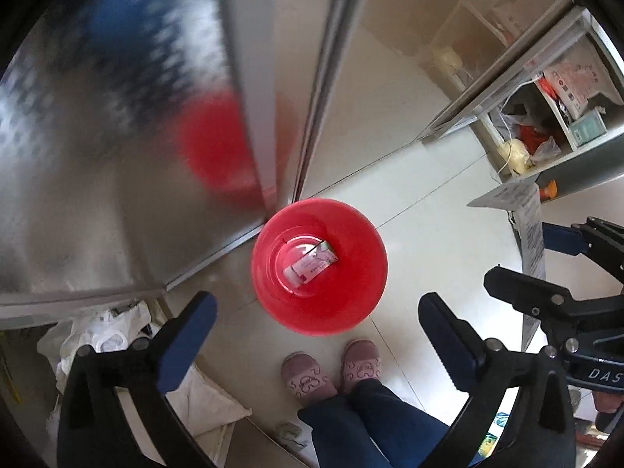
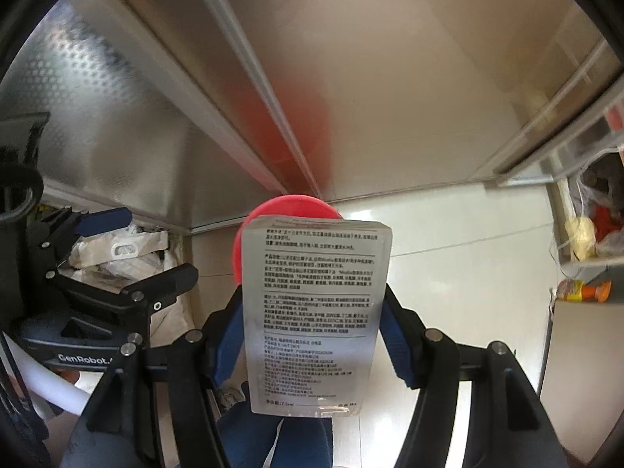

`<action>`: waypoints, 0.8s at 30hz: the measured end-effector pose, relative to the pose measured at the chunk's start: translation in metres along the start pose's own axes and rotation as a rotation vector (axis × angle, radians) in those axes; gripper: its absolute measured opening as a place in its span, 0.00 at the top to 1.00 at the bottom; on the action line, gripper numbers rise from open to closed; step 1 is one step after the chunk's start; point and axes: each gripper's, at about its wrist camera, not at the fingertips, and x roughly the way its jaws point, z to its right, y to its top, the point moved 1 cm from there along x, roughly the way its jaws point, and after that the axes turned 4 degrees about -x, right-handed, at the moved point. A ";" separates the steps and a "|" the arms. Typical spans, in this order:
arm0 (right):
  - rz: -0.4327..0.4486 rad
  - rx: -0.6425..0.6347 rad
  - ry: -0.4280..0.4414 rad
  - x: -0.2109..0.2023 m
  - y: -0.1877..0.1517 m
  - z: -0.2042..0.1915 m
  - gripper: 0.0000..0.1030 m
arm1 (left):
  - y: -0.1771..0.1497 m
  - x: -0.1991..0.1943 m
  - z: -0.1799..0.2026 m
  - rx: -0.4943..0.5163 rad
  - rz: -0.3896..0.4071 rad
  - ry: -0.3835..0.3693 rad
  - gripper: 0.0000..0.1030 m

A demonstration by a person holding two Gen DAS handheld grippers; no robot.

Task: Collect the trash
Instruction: 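Open the left tool to drop the medicine box into the red bucket, then open the right tool to drop the white sachet into the red bucket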

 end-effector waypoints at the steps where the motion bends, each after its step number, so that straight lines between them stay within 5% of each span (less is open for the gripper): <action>1: -0.002 -0.013 0.005 0.001 0.002 -0.004 0.41 | -0.001 -0.002 -0.005 -0.012 0.005 0.013 0.00; 5: -0.012 -0.062 0.015 0.010 0.006 -0.018 0.41 | -0.007 -0.005 -0.023 -0.075 0.027 0.080 0.00; 12: -0.048 -0.120 0.021 0.038 0.015 -0.040 0.41 | -0.019 0.008 -0.056 -0.180 0.005 0.073 0.00; 24: -0.073 -0.170 -0.015 0.059 0.017 -0.052 0.40 | -0.031 0.021 -0.074 -0.205 -0.045 0.155 0.00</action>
